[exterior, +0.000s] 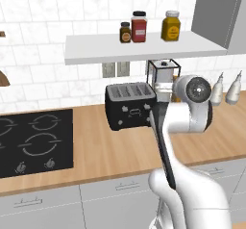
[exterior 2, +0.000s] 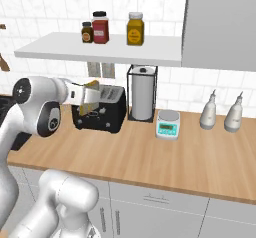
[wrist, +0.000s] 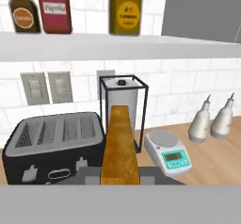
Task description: Start the toaster. Once the lever pops up, take the bread to the plate on the dining counter.
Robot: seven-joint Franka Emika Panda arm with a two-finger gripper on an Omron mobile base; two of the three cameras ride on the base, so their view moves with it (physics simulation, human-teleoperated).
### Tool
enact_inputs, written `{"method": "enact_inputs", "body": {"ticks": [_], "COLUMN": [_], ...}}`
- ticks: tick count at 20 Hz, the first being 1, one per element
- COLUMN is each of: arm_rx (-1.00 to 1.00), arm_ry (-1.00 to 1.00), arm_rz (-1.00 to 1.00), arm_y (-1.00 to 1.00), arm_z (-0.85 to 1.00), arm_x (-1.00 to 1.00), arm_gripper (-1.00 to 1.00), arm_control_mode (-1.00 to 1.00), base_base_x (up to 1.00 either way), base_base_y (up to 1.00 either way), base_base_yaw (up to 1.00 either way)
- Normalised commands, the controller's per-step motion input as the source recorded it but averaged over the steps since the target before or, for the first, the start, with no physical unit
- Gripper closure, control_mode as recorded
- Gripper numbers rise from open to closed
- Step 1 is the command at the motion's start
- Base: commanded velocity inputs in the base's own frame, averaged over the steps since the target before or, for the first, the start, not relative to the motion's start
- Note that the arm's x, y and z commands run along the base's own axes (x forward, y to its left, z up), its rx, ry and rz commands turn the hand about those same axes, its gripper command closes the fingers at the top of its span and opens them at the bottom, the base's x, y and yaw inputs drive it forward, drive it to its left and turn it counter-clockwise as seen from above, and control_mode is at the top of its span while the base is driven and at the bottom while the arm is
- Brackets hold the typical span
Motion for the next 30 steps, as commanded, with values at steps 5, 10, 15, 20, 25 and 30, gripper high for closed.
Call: {"method": "enact_inputs", "body": {"ticks": [5, 10, 15, 20, 25, 30], "arm_rx": [0.0, 0.0, 0.0, 0.01, 0.01, 0.0], "arm_ry": [0.15, 0.04, -0.01, 0.0, 0.0, 0.0], "arm_rz": [0.0, 0.0, 0.02, 0.15, 0.14, 0.0], "arm_y": [0.06, 0.06, 0.11, 0.03, 0.02, 0.0], "arm_z": [0.08, 0.0, 0.0, 0.0, 0.0, 0.0], "arm_x": [-0.87, -0.87, -0.93, -0.48, -0.18, 0.0], "arm_gripper": [1.0, 1.0, 1.0, 1.0, 1.0, 1.0], "arm_control_mode": [-1.0, -1.0, -1.0, -1.0, 1.0, 1.0], "base_base_x": [0.0, 0.0, 0.0, 0.0, -0.07, -0.75], "base_base_y": [0.0, 0.0, 0.0, 0.0, 0.03, 0.14], "base_base_yaw": [0.0, 0.0, 0.0, 0.0, 0.01, -0.01]}}
